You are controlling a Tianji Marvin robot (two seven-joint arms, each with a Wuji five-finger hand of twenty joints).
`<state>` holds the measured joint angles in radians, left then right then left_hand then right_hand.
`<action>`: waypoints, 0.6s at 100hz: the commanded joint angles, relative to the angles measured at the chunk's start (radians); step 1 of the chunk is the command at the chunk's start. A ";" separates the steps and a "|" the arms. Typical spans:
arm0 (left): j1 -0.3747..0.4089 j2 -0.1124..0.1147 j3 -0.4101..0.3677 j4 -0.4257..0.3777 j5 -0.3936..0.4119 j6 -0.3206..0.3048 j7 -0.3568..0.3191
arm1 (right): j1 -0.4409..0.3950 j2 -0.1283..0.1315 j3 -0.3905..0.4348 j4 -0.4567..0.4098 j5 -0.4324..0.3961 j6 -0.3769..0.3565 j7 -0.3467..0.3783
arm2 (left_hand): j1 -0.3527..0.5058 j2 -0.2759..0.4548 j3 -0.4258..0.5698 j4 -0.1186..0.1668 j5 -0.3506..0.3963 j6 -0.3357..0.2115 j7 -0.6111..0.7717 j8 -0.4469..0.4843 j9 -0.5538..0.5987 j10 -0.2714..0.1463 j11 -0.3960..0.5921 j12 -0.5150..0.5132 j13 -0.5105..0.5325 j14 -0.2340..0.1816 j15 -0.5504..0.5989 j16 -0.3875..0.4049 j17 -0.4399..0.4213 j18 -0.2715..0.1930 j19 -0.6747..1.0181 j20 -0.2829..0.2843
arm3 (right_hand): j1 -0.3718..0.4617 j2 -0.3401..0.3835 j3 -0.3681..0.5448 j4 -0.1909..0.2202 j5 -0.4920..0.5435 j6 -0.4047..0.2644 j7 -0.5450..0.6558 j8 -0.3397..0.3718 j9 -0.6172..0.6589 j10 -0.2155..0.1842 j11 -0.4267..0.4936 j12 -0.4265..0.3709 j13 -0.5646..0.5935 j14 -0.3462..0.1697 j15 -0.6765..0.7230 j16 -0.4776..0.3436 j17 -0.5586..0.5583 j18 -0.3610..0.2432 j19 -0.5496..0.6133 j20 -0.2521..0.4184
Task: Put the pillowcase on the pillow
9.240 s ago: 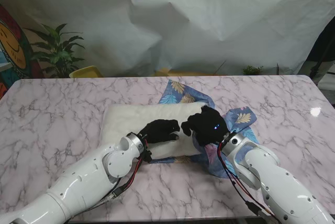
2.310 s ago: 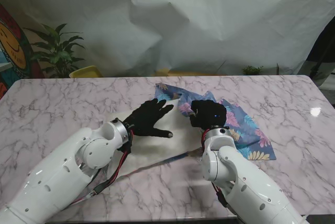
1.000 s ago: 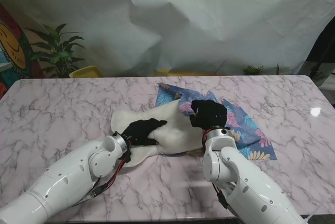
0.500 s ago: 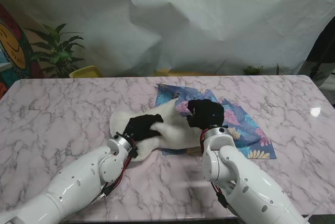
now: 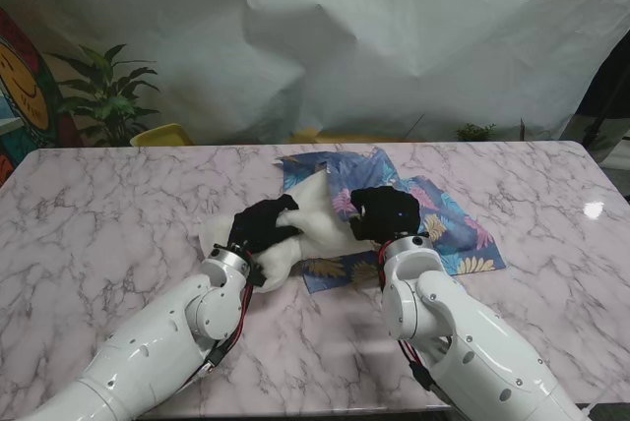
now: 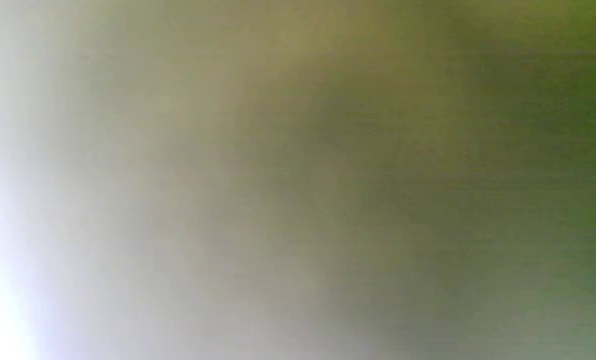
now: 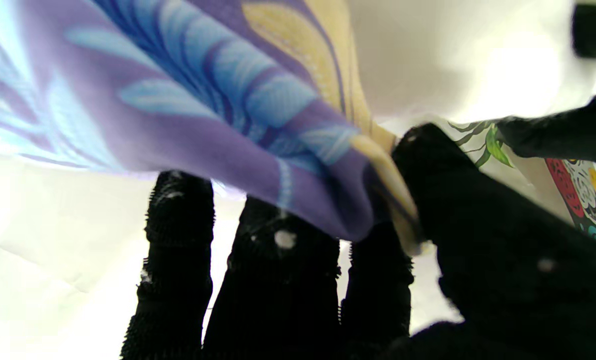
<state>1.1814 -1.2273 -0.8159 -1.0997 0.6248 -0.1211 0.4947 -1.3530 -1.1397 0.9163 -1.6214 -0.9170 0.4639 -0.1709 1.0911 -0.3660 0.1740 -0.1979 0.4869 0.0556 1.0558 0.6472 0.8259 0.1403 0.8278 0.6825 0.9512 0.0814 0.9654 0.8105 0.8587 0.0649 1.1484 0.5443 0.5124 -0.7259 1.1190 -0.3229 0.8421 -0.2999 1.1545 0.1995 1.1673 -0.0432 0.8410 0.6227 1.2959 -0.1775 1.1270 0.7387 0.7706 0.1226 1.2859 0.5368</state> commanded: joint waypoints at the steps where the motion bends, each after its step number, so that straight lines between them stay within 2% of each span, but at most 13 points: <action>1: -0.011 -0.014 0.000 -0.020 -0.018 0.003 -0.013 | -0.006 -0.001 0.000 -0.015 0.008 -0.011 0.003 | 0.200 0.236 0.146 0.071 -0.004 0.027 0.153 0.071 0.074 -0.016 0.106 0.054 0.128 -0.207 0.222 0.069 0.180 -0.243 0.474 0.066 | 0.045 0.031 0.057 0.012 0.024 -0.037 0.036 0.020 -0.005 0.045 0.053 0.008 0.038 -0.130 0.091 0.054 0.028 -0.049 0.035 -0.002; 16: -0.026 -0.012 0.029 -0.018 -0.010 -0.003 -0.034 | 0.007 -0.008 -0.015 -0.016 0.044 -0.037 -0.004 | 0.200 0.238 0.142 0.069 -0.003 0.028 0.152 0.071 0.074 -0.017 0.105 0.055 0.129 -0.209 0.224 0.066 0.182 -0.244 0.475 0.061 | 0.052 0.036 0.051 0.014 0.022 -0.022 0.036 0.017 -0.012 0.054 0.062 -0.003 0.039 -0.209 0.204 0.090 0.082 -0.099 0.055 -0.003; 26: -0.034 -0.011 0.049 -0.012 -0.007 -0.017 -0.045 | 0.031 -0.018 -0.039 -0.003 0.085 -0.051 -0.016 | 0.200 0.238 0.141 0.070 -0.004 0.029 0.150 0.071 0.074 -0.017 0.104 0.056 0.128 -0.208 0.224 0.064 0.182 -0.243 0.476 0.059 | 0.059 0.041 0.046 0.016 0.019 -0.010 0.036 0.014 -0.016 0.060 0.068 -0.010 0.039 -0.243 0.250 0.107 0.112 -0.123 0.062 -0.005; 46: -0.044 -0.013 0.076 -0.003 -0.001 -0.037 -0.050 | 0.117 -0.049 -0.107 0.070 0.170 -0.062 -0.045 | 0.200 0.245 0.139 0.073 -0.005 0.032 0.141 0.068 0.073 -0.018 0.102 0.056 0.123 -0.203 0.224 0.061 0.178 -0.242 0.477 0.054 | 0.064 0.047 0.040 0.018 0.018 0.003 0.035 0.011 -0.019 0.069 0.075 -0.014 0.039 -0.257 0.264 0.113 0.133 -0.138 0.060 -0.008; 60: -0.044 -0.014 0.085 -0.008 0.009 -0.043 -0.038 | 0.180 -0.065 -0.147 0.130 0.219 -0.044 -0.031 | 0.200 0.246 0.136 0.074 -0.007 0.032 0.137 0.068 0.072 -0.020 0.101 0.058 0.119 -0.203 0.226 0.061 0.174 -0.240 0.477 0.053 | 0.064 0.054 0.031 0.018 0.014 0.010 0.033 0.008 -0.022 0.070 0.076 -0.020 0.038 -0.255 0.261 0.112 0.140 -0.142 0.059 -0.009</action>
<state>1.1422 -1.2298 -0.7357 -1.0938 0.6286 -0.1577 0.4601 -1.1941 -1.1864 0.7720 -1.4994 -0.7085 0.4085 -0.2211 1.0911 -0.3437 0.1736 -0.1979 0.4869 0.0907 1.0758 0.6596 0.8390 0.1433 0.8334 0.6950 0.9677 0.0788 0.9804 0.8105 0.8770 0.0649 1.1696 0.5443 0.5251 -0.7132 1.1190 -0.3229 0.8421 -0.2481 1.1565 0.2025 1.1522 -0.0432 0.8661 0.6123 1.3068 -0.2800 1.3297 0.8341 0.8887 0.0212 1.3242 0.5368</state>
